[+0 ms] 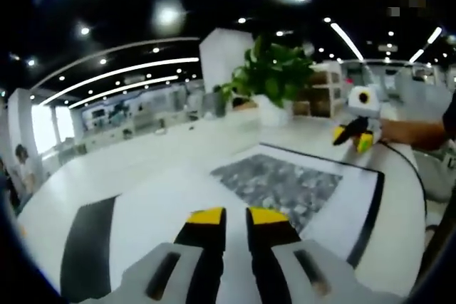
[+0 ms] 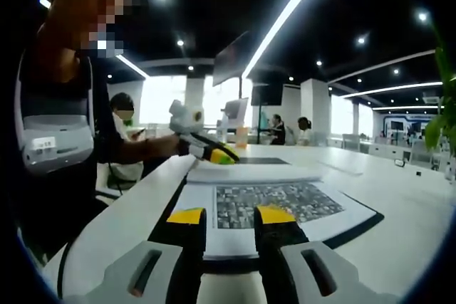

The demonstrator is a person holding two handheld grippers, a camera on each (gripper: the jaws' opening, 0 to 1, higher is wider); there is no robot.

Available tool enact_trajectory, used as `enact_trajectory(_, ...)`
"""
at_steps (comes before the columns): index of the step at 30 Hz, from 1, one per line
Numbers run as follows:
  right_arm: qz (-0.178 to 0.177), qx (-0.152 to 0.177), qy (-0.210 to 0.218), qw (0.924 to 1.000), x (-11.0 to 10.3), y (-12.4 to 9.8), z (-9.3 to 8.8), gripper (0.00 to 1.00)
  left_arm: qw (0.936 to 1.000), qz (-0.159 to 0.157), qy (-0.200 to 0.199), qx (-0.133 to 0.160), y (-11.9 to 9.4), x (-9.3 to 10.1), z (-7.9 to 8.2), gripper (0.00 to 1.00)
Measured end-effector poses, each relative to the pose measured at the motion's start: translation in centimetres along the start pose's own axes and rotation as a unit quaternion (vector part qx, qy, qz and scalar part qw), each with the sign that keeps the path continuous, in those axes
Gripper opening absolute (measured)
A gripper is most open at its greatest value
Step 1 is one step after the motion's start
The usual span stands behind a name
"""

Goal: Flip through the bound document one page at a time

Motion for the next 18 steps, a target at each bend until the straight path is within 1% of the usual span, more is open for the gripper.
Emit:
enact_trajectory(5,0.000,0.000,0.000,1.0000,0.0,-0.1,0.0,0.30,0.9998,-0.013,0.012,-0.008,1.0,1.0,-0.2,0.12)
enact_trajectory(8,-0.001,0.001,0.001,1.0000,0.0,-0.1,0.0,0.30,0.9996,-0.016,0.018,-0.014,1.3,1.2,-0.6,0.12)
enact_trajectory(14,0.000,0.001,0.001,1.0000,-0.1,0.0,-0.1,0.30,0.9989,-0.007,0.031,-0.035,1.0,0.6,-1.8,0.10)
enact_trajectory(16,0.001,0.001,0.001,1.0000,-0.1,0.0,-0.1,0.30,0.9992,-0.008,0.017,-0.036,0.8,0.2,-2.0,0.10)
enact_trajectory(18,0.000,0.000,0.001,1.0000,0.0,0.0,-0.1,0.30,0.9992,-0.007,0.012,-0.037,0.6,0.0,-2.1,0.10)
Point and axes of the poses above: the point that each gripper's makers call its tool centre point, and the gripper's own axes: y roughly forward along the fingers, x roughly to its right, z roughly out of its top, the point moved 4 cm from there along -y, roughly backward along the fingers, and after that the axes turned 4 degrees about y, right-handed, at the moved point
